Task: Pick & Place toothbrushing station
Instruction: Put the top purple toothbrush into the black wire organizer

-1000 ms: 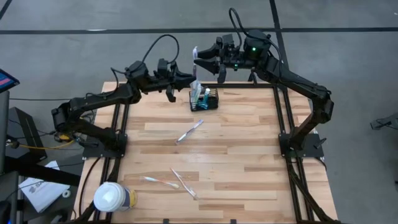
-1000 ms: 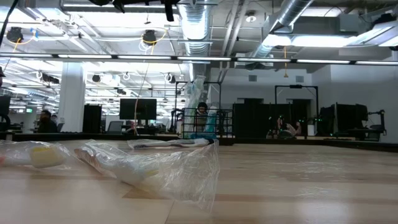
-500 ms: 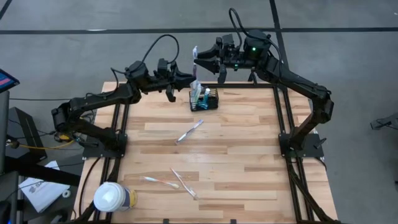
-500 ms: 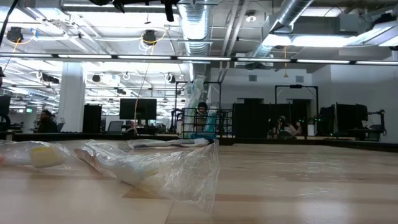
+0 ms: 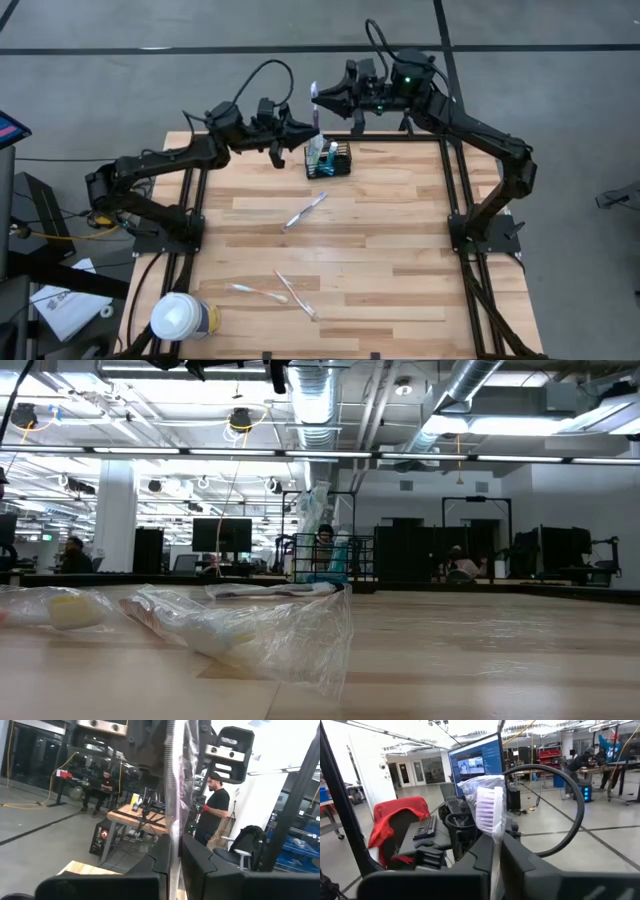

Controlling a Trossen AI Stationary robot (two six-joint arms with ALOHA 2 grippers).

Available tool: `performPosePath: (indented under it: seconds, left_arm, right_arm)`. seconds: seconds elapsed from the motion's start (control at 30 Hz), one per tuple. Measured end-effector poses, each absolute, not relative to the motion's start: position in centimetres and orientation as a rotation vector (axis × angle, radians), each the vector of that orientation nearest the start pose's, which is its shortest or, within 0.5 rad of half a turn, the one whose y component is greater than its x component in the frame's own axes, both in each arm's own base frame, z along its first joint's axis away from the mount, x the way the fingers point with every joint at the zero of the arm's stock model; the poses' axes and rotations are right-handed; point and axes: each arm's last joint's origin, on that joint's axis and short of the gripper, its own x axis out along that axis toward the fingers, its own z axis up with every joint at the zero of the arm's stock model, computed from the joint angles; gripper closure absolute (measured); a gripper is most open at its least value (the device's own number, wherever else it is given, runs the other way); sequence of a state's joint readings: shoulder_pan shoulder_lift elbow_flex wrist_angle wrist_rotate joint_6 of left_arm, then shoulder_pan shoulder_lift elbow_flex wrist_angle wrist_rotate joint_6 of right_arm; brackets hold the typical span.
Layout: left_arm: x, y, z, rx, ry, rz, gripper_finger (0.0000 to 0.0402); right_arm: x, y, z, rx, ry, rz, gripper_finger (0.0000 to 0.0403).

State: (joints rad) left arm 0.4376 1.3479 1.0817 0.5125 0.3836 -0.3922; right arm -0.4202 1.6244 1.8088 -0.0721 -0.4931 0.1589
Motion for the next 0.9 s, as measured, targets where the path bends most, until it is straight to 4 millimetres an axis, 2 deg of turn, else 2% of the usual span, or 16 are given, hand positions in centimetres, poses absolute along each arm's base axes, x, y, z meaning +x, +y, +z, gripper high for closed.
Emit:
performPosePath:
  seconds: [0.2,0.37,0.53,0.63,0.8,0.9]
  left_arm:
    - [28.1,12.0,37.8,-0.290,-0.236,0.006,0.0381]
    - [28.1,12.2,37.6,-0.252,-0.216,0.020,0.0340]
    - [27.7,13.8,36.0,-0.204,-0.087,0.105,0.0284]
    - [27.0,15.1,36.1,-0.205,-0.092,0.163,0.0256]
    - [26.1,16.4,36.1,-0.205,-0.095,0.215,0.0227]
    - [25.7,17.0,36.2,-0.203,-0.099,0.234,0.0224]
  right_arm:
    - [33.1,-13.3,48.1,0.114,-0.094,0.066,0.0397]
    - [32.5,-13.8,48.4,0.106,-0.093,0.072,0.0399]
    - [29.5,-14.4,49.7,0.062,-0.074,0.006,0.0401]
    - [27.7,-14.8,50.0,0.050,-0.031,-0.068,0.0401]
    - [25.6,-15.3,49.2,0.023,0.123,-0.254,0.0402]
    - [25.4,-16.2,47.7,0.041,0.249,-0.324,0.0402]
